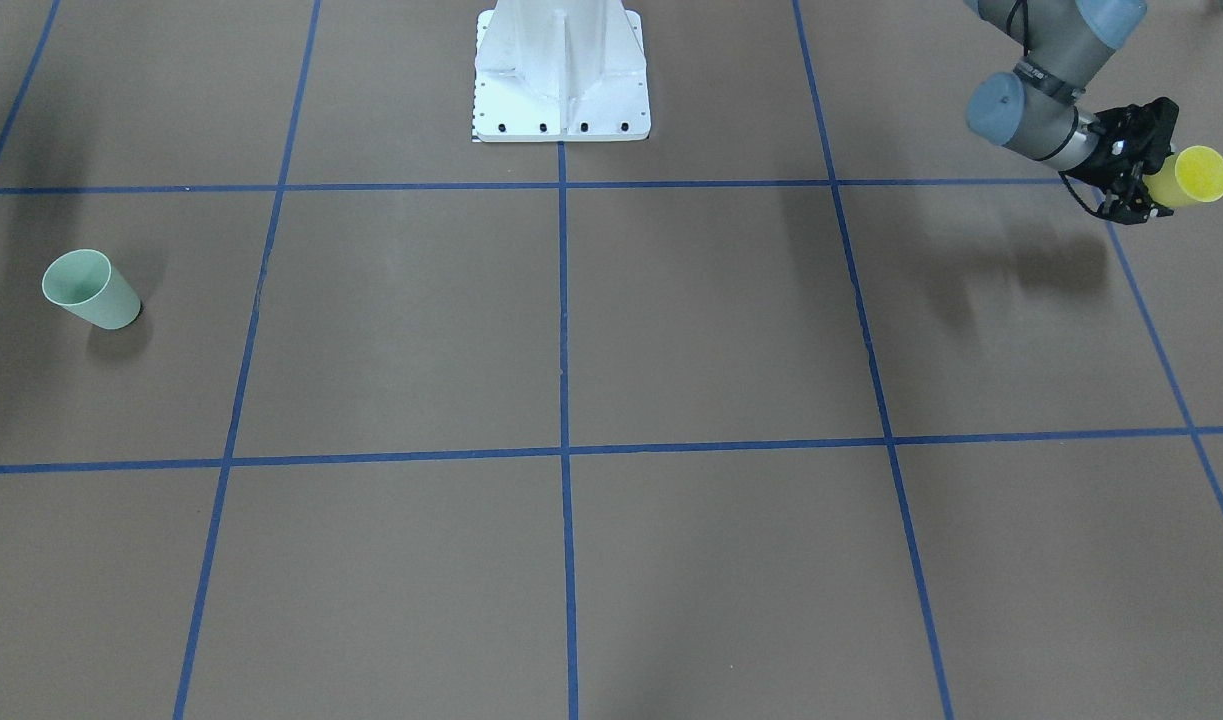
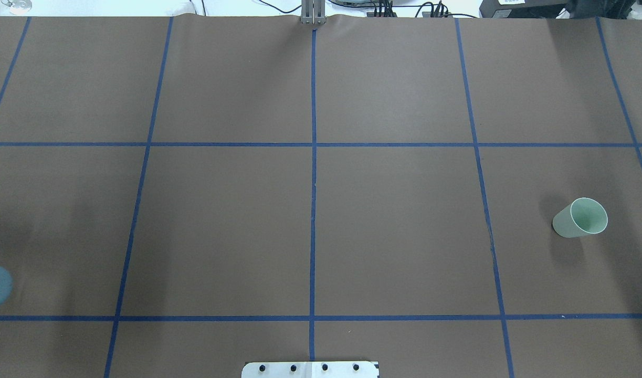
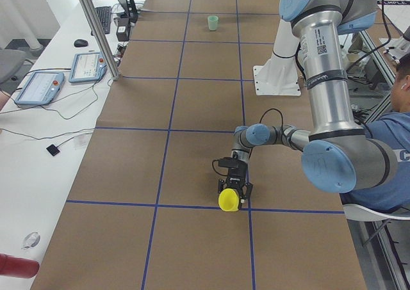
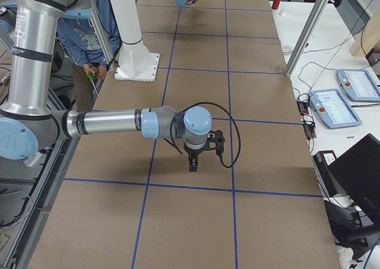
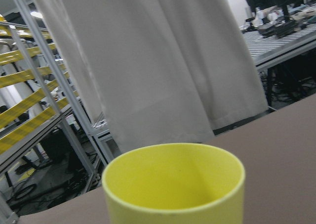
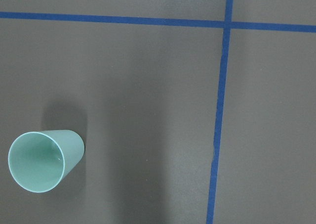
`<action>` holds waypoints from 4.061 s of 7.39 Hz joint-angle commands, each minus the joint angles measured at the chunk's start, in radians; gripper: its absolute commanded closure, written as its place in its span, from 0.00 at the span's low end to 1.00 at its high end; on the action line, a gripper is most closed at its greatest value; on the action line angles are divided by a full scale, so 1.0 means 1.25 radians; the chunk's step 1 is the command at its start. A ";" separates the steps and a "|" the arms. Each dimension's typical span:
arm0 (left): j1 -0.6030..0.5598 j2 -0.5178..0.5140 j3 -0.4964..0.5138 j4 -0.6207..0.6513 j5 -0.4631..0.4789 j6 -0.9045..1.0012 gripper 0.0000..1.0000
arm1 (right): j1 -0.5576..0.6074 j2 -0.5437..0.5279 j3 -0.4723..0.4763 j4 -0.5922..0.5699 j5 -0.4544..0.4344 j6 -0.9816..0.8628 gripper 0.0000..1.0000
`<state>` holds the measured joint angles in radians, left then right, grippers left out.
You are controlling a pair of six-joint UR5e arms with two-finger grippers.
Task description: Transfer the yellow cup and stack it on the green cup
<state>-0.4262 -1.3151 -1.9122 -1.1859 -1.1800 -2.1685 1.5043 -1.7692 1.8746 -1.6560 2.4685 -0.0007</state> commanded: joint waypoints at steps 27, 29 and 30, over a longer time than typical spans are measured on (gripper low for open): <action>-0.054 -0.508 0.238 -1.359 -0.376 1.470 1.00 | -0.449 0.495 0.046 0.132 -0.008 0.828 0.01; -0.051 -0.525 0.244 -1.383 -0.379 1.469 1.00 | -0.473 0.535 0.049 0.132 -0.009 0.899 0.01; -0.048 -0.536 0.253 -1.363 -0.376 1.467 1.00 | -0.487 0.552 0.049 0.132 -0.010 0.926 0.01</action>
<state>-0.4893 -1.9712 -1.6059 -2.9026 -1.6513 -0.3331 0.9186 -1.1089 1.9347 -1.4915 2.4577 1.1054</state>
